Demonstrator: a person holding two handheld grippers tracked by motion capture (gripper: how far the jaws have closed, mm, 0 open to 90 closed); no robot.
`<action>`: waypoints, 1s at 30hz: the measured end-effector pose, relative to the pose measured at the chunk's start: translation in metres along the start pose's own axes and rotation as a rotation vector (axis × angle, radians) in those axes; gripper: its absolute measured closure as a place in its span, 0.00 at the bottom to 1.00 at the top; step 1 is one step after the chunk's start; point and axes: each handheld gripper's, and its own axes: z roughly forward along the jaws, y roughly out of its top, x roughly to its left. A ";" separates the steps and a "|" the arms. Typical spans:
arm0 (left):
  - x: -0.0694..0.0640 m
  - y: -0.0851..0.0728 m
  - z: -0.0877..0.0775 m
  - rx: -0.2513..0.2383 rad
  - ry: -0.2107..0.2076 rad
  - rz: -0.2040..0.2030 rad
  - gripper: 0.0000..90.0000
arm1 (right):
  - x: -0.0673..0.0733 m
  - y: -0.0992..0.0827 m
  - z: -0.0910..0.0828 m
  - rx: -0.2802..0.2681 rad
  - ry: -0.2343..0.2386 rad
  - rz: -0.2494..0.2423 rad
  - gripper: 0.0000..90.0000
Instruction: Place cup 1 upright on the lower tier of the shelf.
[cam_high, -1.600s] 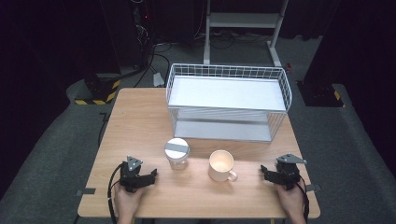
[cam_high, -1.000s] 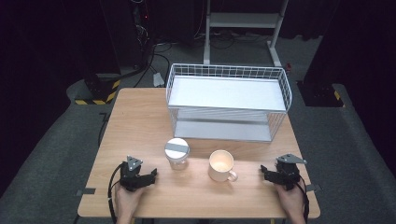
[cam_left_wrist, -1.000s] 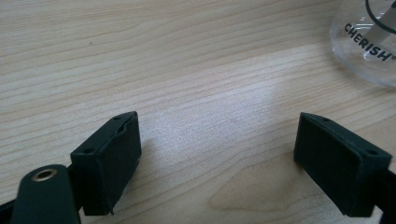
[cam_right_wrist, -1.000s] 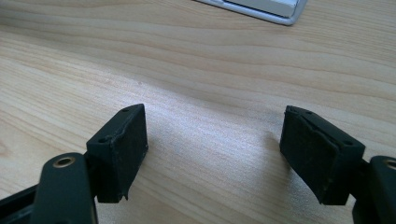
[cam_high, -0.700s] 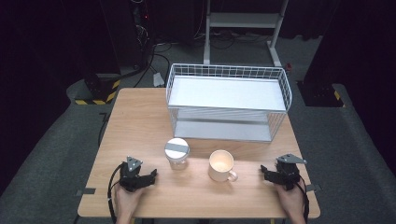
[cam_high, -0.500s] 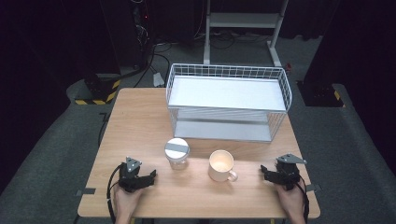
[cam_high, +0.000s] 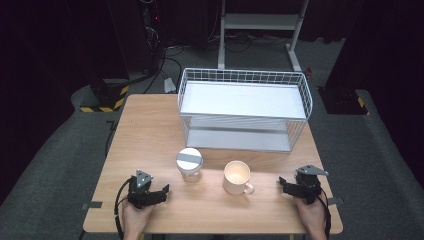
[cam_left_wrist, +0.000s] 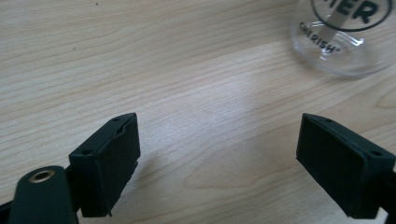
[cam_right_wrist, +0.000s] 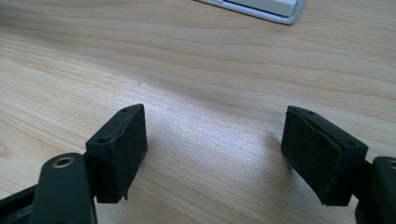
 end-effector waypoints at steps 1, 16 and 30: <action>0.000 0.000 0.000 0.000 0.000 0.000 0.15 | 0.000 0.000 0.000 0.000 0.000 0.000 0.25; -0.023 0.007 -0.004 -0.019 -0.065 0.029 0.09 | 0.000 0.000 0.000 0.000 0.000 0.000 0.25; -0.036 0.020 -0.002 -0.039 -0.102 0.050 0.07 | 0.000 0.000 0.000 0.000 0.000 0.000 0.25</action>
